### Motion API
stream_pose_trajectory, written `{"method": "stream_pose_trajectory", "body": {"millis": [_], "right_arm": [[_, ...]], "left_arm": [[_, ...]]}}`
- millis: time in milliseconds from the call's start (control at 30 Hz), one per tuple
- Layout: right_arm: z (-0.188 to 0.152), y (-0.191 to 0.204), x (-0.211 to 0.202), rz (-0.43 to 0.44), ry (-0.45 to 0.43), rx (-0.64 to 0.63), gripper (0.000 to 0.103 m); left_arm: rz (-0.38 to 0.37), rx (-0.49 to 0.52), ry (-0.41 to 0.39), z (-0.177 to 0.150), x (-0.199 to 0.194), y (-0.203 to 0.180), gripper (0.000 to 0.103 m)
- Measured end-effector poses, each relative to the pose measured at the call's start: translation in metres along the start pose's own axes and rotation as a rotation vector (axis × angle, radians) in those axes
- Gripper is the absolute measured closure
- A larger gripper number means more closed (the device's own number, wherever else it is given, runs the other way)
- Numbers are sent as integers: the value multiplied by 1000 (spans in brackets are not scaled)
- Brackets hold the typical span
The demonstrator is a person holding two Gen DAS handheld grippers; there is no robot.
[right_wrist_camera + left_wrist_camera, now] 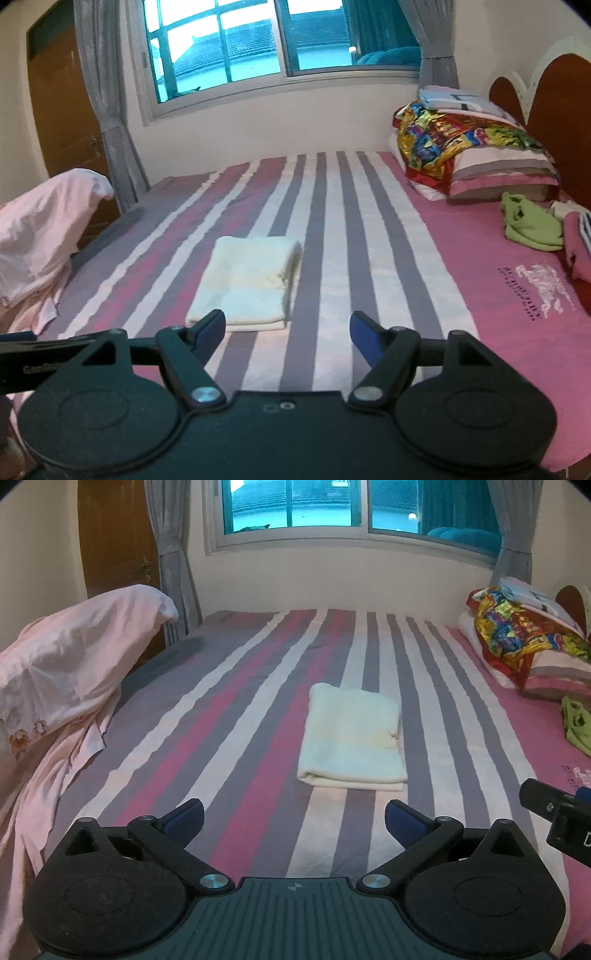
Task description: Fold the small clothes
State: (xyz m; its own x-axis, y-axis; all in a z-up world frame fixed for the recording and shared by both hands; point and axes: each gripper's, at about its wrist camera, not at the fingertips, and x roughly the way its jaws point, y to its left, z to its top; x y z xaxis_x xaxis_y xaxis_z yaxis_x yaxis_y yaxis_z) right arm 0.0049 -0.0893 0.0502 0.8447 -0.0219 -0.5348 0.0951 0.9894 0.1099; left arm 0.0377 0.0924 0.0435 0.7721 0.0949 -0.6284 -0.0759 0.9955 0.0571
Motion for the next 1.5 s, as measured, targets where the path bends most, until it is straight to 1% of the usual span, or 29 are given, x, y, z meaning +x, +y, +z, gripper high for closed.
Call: {"method": "stream_pose_trajectory", "body": {"millis": [67,233,400,533,867,1033,1333,1500], "right_arm": [[1,0,2,-11,4,-13,29],[1,1,8,-32,19,-13,29],[3,-2,16,-92,22,-10,29],[1,-7,19,-95,30,-2,28],[1,-9,23,-64,48,-17,28],[-1,-9,27,-61,61,-20,28],[-1,-10,33,-56,74,-20,28],[-3,-7,38,-53,82,-25,28]], "left_arm": [[14,1,3,0,3,1,0],[17,-7,13,2,6,4,0],[26,-6,9,3,7,6,0],[31,-12,12,4,8,6,0],[25,-14,25,4,14,6,0],[17,-23,45,4,20,8,0],[30,-21,43,6,25,8,0],[4,-15,62,10,33,10,0]]}}
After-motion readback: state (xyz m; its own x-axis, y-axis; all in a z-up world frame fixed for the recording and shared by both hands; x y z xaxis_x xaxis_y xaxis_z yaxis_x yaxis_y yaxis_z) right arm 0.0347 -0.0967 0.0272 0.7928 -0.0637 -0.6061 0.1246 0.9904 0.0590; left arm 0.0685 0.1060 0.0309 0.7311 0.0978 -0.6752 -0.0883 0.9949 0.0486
